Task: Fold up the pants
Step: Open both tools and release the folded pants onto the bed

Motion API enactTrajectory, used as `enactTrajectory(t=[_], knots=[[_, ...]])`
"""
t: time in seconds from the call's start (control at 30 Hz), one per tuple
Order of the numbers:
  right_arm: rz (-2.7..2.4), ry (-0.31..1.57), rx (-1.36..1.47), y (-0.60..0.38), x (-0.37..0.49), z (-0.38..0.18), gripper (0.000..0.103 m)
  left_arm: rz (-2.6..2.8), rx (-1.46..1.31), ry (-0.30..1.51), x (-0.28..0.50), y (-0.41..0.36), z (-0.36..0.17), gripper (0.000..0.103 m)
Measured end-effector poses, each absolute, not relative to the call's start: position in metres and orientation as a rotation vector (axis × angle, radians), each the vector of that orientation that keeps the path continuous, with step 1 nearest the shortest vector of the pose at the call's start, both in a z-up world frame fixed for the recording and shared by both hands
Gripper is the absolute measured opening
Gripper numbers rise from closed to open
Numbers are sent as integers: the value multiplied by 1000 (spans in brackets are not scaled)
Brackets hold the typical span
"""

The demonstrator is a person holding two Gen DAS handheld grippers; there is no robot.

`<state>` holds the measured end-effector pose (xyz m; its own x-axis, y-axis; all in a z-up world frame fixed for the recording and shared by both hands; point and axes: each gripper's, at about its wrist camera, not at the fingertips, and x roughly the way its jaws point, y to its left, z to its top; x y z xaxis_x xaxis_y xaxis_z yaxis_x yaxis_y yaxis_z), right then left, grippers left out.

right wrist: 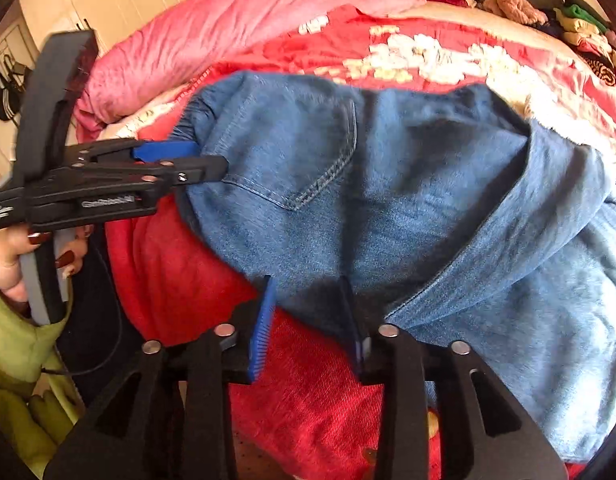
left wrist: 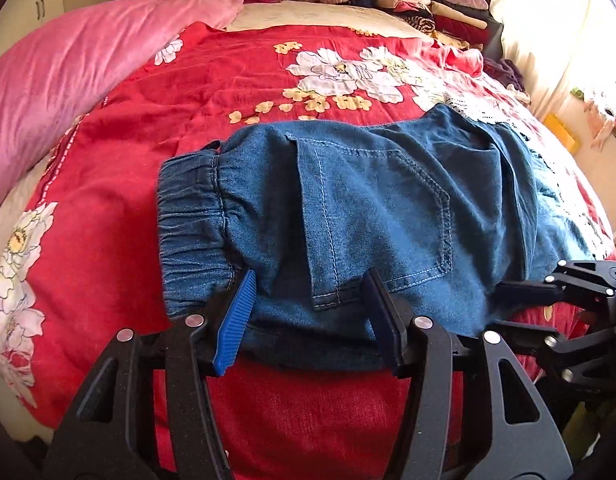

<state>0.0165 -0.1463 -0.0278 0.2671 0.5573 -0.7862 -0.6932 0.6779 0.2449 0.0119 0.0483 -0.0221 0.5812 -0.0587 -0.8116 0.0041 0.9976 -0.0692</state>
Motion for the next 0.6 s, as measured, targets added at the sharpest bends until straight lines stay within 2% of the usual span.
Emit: enactTrajectory(t=[0.03,0.1,0.37,0.4,0.5,0.6], knots=[[851,971,-147,-150,14,-23,52,-36,-67,947,11,49,-21,47],[847,946,-137,-155,11,-15,52,-34,-76,936,7,48,-16,48],[757,873,-68,-191,19,11,52,-42,-79,873,-7,43,15,64],[744,866,-61,-196,21,13,53,-46,-80,862,-8,41,20,66],[704,844,-39,-211,23,19,65,-59,-78,848,-9,36,28,74],[672,830,-22,-224,26,23,65,-79,-73,844,-8,28,32,76]])
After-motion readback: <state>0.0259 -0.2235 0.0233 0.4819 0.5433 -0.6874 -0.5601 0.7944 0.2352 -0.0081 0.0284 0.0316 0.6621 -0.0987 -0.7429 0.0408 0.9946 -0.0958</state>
